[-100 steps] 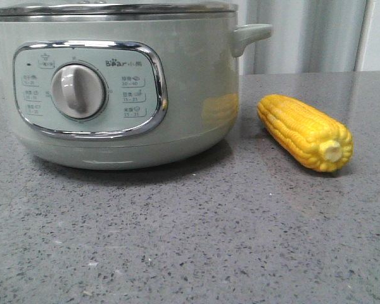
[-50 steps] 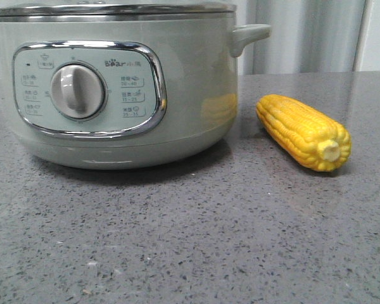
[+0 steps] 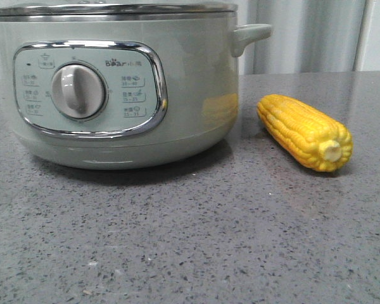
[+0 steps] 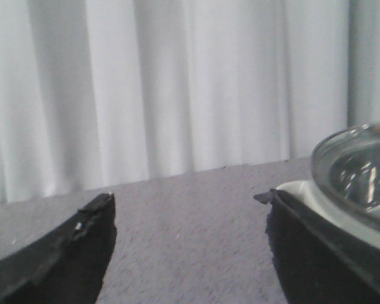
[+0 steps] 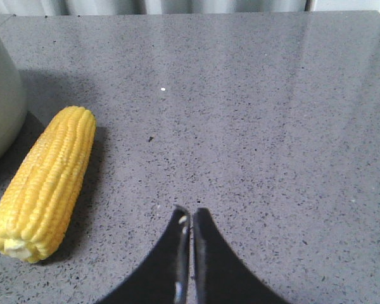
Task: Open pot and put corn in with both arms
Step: 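Grasp the lid's metal knob with the left gripper and lift it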
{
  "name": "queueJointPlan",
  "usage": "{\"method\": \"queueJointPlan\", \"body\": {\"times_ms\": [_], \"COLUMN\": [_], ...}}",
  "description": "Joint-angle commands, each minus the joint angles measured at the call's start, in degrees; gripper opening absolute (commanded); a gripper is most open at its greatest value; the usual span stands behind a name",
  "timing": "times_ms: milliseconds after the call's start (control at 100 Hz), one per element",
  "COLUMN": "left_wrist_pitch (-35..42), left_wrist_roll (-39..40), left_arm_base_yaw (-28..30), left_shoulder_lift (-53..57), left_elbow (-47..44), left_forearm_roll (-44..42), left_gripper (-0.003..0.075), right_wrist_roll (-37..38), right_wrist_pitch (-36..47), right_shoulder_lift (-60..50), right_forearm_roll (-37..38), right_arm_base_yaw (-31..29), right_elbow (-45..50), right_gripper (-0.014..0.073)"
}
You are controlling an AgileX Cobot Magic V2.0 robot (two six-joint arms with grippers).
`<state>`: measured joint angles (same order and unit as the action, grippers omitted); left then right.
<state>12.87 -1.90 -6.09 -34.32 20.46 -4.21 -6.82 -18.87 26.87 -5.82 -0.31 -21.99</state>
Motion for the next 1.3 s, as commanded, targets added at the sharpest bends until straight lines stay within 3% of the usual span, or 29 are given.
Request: {"method": "queueJointPlan", "body": {"times_ms": [0, 310, 520, 890, 1290], "left_wrist_pitch": [9.27, 9.28, 9.28, 9.28, 9.60], "left_wrist_roll": [0.93, 4.11, 4.11, 5.02, 5.02], "left_arm_base_yaw": [-3.71, -21.39, -28.02, -30.06, -29.85], "left_shoulder_lift": [-3.06, -18.80, -29.27, -42.34, -46.96], "left_elbow": [3.16, 15.29, 23.65, 32.49, 34.67], "left_forearm_roll": [-0.17, 1.38, 1.86, 2.65, 3.28], "left_gripper": [0.0492, 0.0493, 0.0494, 0.0494, 0.0487], "right_wrist_roll": [-0.35, -0.35, -0.35, -0.35, -0.35], "right_wrist_pitch": [4.38, 4.26, 4.74, 4.74, 4.74], "right_shoulder_lift": [0.75, 0.75, 0.75, 0.75, 0.75], "right_forearm_roll": [-0.23, -0.23, -0.23, -0.23, -0.23], "right_arm_base_yaw": [0.13, 0.13, 0.13, 0.13, 0.13], "right_elbow": [-2.12, -1.91, -0.96, -0.96, -0.96], "right_gripper": [-0.0074, -0.0074, -0.0074, -0.0074, -0.0074]}}
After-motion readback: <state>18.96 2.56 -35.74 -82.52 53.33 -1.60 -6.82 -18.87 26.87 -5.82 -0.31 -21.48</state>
